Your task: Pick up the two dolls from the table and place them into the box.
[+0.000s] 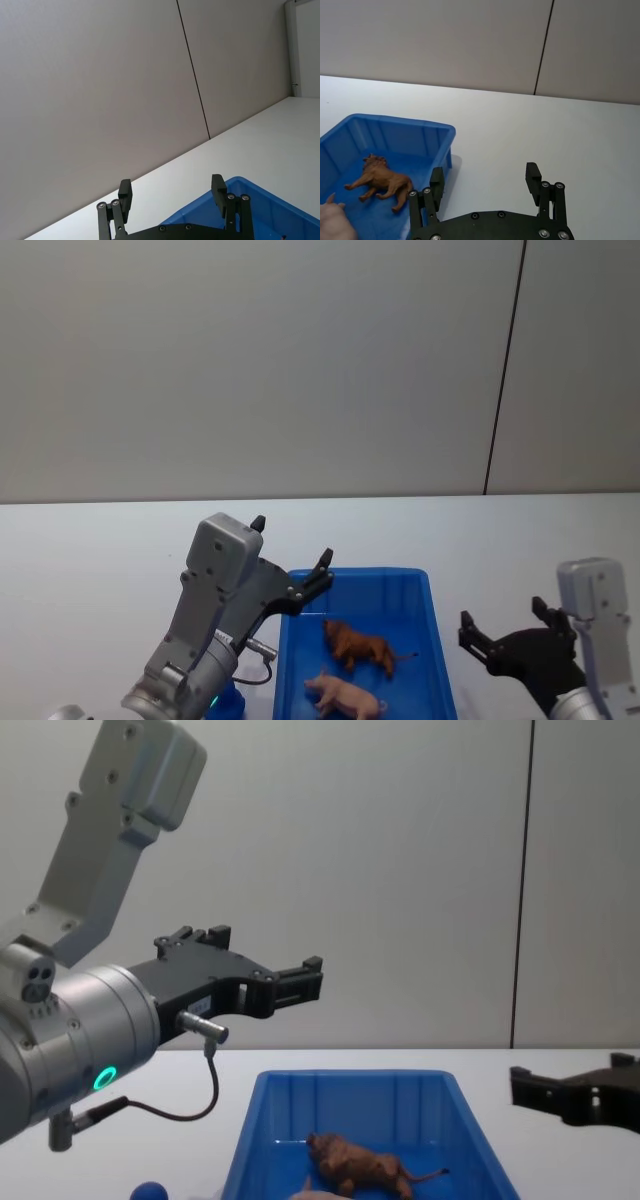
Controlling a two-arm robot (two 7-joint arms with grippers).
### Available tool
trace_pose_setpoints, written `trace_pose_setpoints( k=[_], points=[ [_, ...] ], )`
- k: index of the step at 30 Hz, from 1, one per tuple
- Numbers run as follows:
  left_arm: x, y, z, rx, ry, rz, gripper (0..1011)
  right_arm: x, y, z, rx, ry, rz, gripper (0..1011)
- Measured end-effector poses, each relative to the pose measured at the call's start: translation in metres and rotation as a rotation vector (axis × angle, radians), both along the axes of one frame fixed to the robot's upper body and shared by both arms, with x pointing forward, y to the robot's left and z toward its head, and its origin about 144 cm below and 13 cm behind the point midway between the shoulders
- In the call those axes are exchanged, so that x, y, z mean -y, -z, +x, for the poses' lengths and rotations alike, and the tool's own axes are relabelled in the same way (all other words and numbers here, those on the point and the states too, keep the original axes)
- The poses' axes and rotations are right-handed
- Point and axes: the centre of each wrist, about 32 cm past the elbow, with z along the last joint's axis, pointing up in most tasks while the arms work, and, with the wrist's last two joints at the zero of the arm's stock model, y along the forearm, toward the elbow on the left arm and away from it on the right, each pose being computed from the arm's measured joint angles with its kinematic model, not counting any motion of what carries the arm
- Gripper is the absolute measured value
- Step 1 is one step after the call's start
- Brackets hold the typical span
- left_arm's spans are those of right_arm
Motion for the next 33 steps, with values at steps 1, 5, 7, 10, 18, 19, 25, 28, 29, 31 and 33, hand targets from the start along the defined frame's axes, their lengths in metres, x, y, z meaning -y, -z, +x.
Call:
trace_pose_setpoints(
  k=[1, 5, 7, 10, 18, 19, 25, 28, 29, 31, 33],
  points=[
    [0.000, 0.000, 0.000, -0.001, 0.000, 0.000, 1001, 0.001, 0.000, -0.001, 0.001, 0.008, -0.001, 1001],
    [-0.002, 0.001, -0.001, -0.012, -0.008, 0.002, 1001, 0.004, 0.000, -0.004, 0.004, 0.027, -0.004, 1001],
    [-0.003, 0.001, -0.002, -0.018, -0.015, 0.003, 1001, 0.005, 0.001, -0.005, 0.005, 0.035, -0.006, 1001],
    [-0.007, 0.001, -0.004, -0.035, -0.033, 0.003, 1001, 0.007, 0.001, -0.006, 0.006, 0.042, -0.007, 1001],
    [-0.017, 0.000, -0.011, -0.084, -0.076, 0.003, 1001, 0.009, 0.001, -0.009, 0.009, 0.060, -0.010, 1001],
    [-0.019, 0.000, -0.012, -0.099, -0.085, 0.002, 1001, 0.009, 0.001, -0.009, 0.010, 0.062, -0.010, 1001],
    [-0.029, 0.001, -0.018, -0.155, -0.108, -0.007, 1001, 0.010, 0.001, -0.010, 0.011, 0.068, -0.011, 1001],
    [-0.034, 0.002, -0.021, -0.190, -0.114, -0.015, 1001, 0.011, 0.001, -0.010, 0.011, 0.070, -0.011, 1001],
    [-0.035, 0.002, -0.022, -0.199, -0.116, -0.017, 1001, 0.011, 0.001, -0.011, 0.011, 0.071, -0.012, 1001],
    [-0.038, 0.004, -0.023, -0.227, -0.119, -0.023, 1001, 0.011, 0.001, -0.011, 0.011, 0.072, -0.012, 1001],
    [-0.040, 0.005, -0.024, -0.243, -0.120, -0.026, 1001, 0.011, 0.001, -0.011, 0.012, 0.072, -0.012, 1001]
  ],
)
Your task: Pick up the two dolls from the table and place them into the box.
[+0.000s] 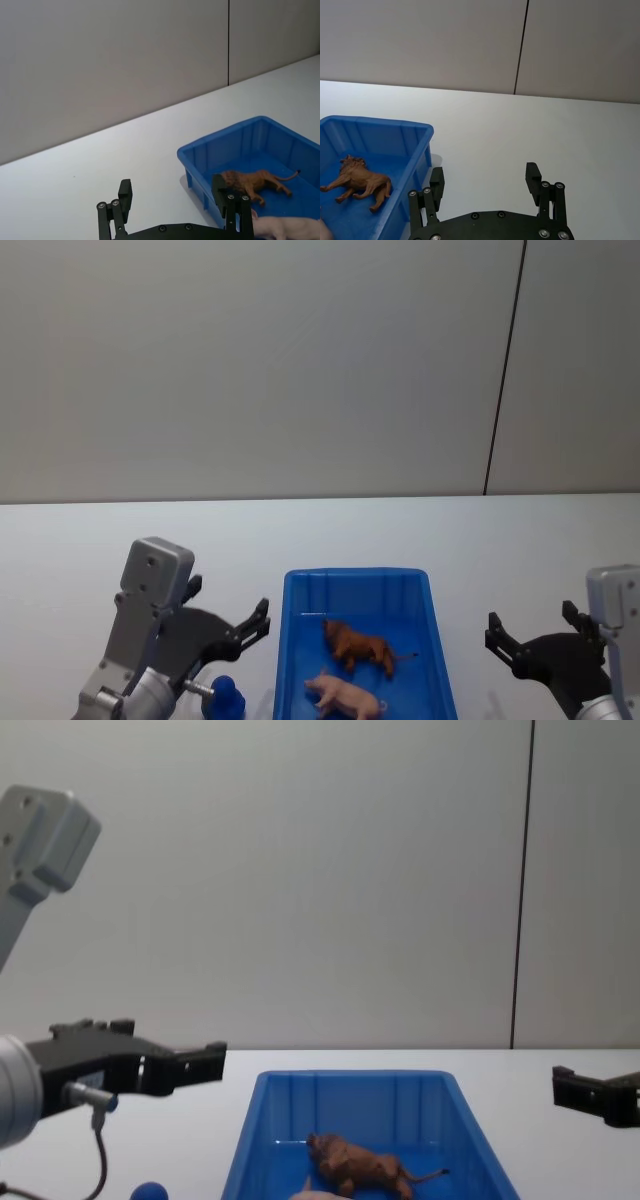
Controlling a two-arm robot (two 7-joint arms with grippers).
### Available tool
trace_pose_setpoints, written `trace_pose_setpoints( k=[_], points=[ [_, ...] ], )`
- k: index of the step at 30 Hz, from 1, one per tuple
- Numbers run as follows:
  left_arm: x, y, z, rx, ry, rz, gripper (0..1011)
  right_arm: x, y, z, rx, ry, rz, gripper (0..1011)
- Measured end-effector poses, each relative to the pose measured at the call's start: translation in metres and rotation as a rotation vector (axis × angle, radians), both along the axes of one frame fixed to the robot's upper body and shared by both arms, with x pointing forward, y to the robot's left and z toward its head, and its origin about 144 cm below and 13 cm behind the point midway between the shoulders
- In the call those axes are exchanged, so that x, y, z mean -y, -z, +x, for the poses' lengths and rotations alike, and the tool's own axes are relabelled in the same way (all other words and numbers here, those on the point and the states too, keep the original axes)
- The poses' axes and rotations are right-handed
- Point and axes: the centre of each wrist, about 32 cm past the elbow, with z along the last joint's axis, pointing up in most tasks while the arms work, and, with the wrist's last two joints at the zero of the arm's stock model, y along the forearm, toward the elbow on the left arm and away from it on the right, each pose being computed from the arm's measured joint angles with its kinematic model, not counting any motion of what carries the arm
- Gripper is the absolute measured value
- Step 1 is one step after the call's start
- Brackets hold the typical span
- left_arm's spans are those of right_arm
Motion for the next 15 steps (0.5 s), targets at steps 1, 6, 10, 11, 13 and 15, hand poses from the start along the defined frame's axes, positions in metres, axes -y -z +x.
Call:
trace_pose_setpoints(
  k=[1, 6, 10, 11, 13, 15],
  points=[
    [-0.002, 0.001, -0.001, -0.015, 0.000, -0.004, 1001, 0.000, 0.000, 0.000, 0.000, 0.001, 0.000, 1001],
    [-0.008, 0.007, -0.003, -0.074, -0.002, -0.017, 1001, 0.000, 0.000, 0.000, 0.000, 0.003, 0.000, 1001],
    [-0.011, 0.012, -0.003, -0.105, -0.007, -0.021, 1001, 0.000, 0.000, 0.000, 0.001, 0.003, 0.000, 1001],
    [-0.012, 0.014, -0.004, -0.119, -0.009, -0.023, 1001, 0.000, 0.000, 0.000, 0.001, 0.004, 0.000, 1001],
    [-0.013, 0.015, -0.004, -0.132, -0.010, -0.025, 1001, 0.001, 0.000, 0.000, 0.001, 0.004, -0.001, 1001],
    [-0.015, 0.018, -0.004, -0.148, -0.012, -0.026, 1001, 0.001, 0.000, -0.001, 0.001, 0.004, -0.001, 1001]
  ],
)
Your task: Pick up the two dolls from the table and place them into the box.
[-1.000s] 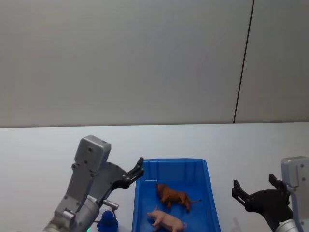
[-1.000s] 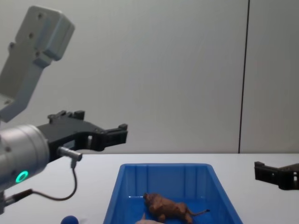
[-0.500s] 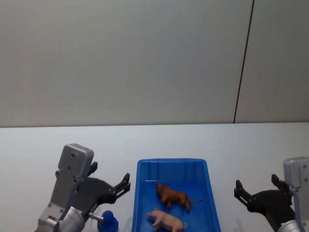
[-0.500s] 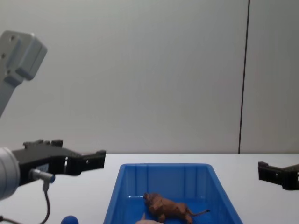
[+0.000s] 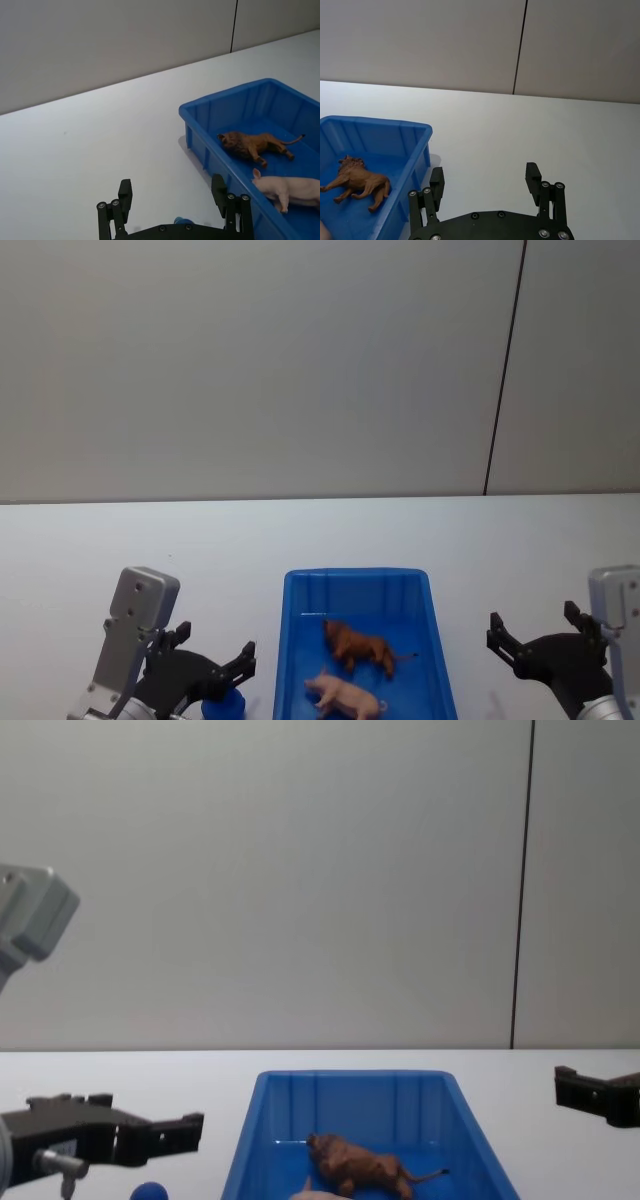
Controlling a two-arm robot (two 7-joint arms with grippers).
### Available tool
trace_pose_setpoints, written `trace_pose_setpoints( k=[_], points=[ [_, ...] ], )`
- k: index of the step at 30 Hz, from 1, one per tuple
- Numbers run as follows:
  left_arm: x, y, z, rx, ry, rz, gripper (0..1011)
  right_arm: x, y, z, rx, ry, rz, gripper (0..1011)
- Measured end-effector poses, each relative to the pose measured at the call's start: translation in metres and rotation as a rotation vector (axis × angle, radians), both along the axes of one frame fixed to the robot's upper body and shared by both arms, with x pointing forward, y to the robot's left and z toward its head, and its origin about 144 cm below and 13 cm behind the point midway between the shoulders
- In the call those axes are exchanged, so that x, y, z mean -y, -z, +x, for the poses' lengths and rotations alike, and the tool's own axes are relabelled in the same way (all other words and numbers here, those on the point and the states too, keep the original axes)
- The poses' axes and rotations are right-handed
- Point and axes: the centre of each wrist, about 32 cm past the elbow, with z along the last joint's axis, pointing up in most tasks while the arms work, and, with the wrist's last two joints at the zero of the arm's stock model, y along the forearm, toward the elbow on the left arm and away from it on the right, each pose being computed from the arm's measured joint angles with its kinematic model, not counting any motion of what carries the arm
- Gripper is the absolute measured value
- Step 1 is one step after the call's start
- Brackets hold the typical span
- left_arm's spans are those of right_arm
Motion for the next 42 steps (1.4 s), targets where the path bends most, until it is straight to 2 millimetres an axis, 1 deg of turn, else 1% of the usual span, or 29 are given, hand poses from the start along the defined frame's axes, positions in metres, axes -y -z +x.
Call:
trace_pose_setpoints(
  k=[22, 24, 27, 29, 30, 33, 34, 35, 36, 37, 39, 42],
  points=[
    [-0.008, 0.020, 0.007, -0.098, -0.008, 0.006, 994, 0.000, 0.000, 0.000, 0.000, 0.001, -0.001, 1001],
    [-0.008, 0.021, 0.007, -0.103, -0.006, 0.002, 962, 0.000, 0.000, 0.000, 0.000, 0.001, -0.001, 1001],
    [-0.009, 0.024, 0.008, -0.116, 0.004, -0.008, 869, 0.000, 0.000, 0.000, 0.000, 0.001, -0.001, 1001],
    [-0.009, 0.025, 0.008, -0.121, 0.006, -0.012, 836, 0.000, 0.000, 0.000, 0.000, 0.001, -0.001, 1001],
    [-0.009, 0.026, 0.008, -0.125, 0.008, -0.014, 782, 0.000, 0.000, 0.000, 0.000, 0.001, -0.001, 1001],
    [-0.010, 0.029, 0.009, -0.137, 0.014, -0.020, 730, 0.000, 0.000, 0.000, 0.000, 0.001, -0.001, 1001],
    [-0.010, 0.029, 0.009, -0.141, 0.016, -0.022, 673, 0.000, 0.000, 0.000, 0.000, 0.001, -0.001, 1001],
    [-0.010, 0.030, 0.009, -0.143, 0.017, -0.023, 673, 0.000, 0.000, 0.000, 0.000, 0.001, -0.001, 1001],
    [-0.010, 0.031, 0.009, -0.151, 0.021, -0.026, 587, 0.000, 0.000, 0.000, 0.000, 0.001, -0.001, 1001],
    [-0.009, 0.032, 0.009, -0.152, 0.021, -0.027, 587, 0.000, 0.000, 0.000, 0.000, 0.001, -0.001, 1001],
    [-0.009, 0.032, 0.008, -0.154, 0.022, -0.027, 474, 0.000, 0.000, 0.000, 0.000, 0.001, -0.001, 1001],
    [-0.009, 0.033, 0.008, -0.157, 0.022, -0.026, 388, 0.000, 0.000, 0.000, 0.000, 0.001, -0.001, 1001]
  ],
)
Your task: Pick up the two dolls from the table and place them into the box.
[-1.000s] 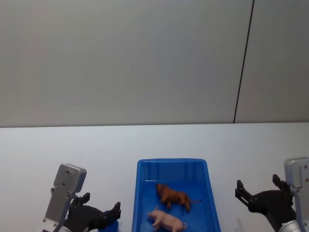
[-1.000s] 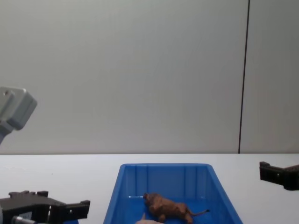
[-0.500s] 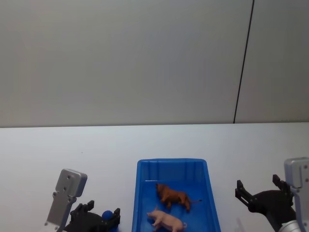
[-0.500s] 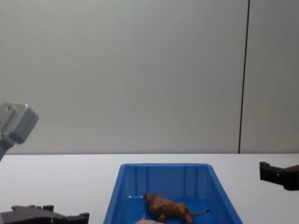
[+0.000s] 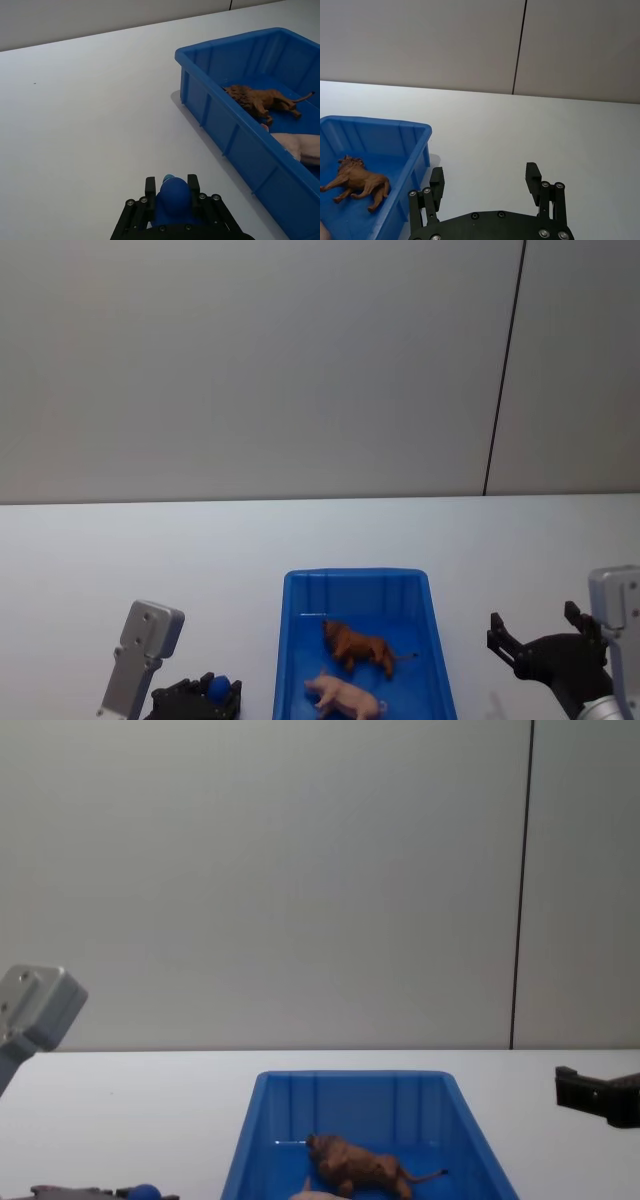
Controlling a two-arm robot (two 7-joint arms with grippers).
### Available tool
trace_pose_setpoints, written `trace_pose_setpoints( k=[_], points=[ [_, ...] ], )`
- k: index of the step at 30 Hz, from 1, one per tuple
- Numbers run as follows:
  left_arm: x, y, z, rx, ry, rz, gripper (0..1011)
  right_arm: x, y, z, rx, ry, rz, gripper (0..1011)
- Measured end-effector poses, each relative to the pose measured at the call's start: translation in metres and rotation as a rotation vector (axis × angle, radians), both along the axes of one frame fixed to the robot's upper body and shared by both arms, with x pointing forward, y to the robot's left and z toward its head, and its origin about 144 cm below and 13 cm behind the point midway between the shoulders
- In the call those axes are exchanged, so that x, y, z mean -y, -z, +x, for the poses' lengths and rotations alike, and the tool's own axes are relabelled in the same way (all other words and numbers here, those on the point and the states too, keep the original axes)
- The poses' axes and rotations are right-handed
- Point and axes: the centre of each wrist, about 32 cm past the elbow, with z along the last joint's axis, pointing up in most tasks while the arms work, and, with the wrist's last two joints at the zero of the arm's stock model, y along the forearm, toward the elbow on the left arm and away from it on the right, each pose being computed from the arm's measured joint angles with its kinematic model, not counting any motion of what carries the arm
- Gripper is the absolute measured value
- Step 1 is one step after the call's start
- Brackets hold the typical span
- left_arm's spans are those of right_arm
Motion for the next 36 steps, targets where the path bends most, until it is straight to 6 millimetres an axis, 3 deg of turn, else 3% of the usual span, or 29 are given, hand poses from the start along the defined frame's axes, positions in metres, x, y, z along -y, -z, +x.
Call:
trace_pose_setpoints(
  k=[11, 36],
  points=[
    [0.001, -0.002, -0.002, 0.031, -0.004, 0.012, 301, 0.000, 0.000, 0.000, 0.000, 0.000, 0.000, 1001],
    [0.011, -0.051, 0.007, 0.275, 0.153, -0.011, 161, 0.000, 0.000, 0.000, 0.000, 0.000, 0.000, 1001]
  ],
)
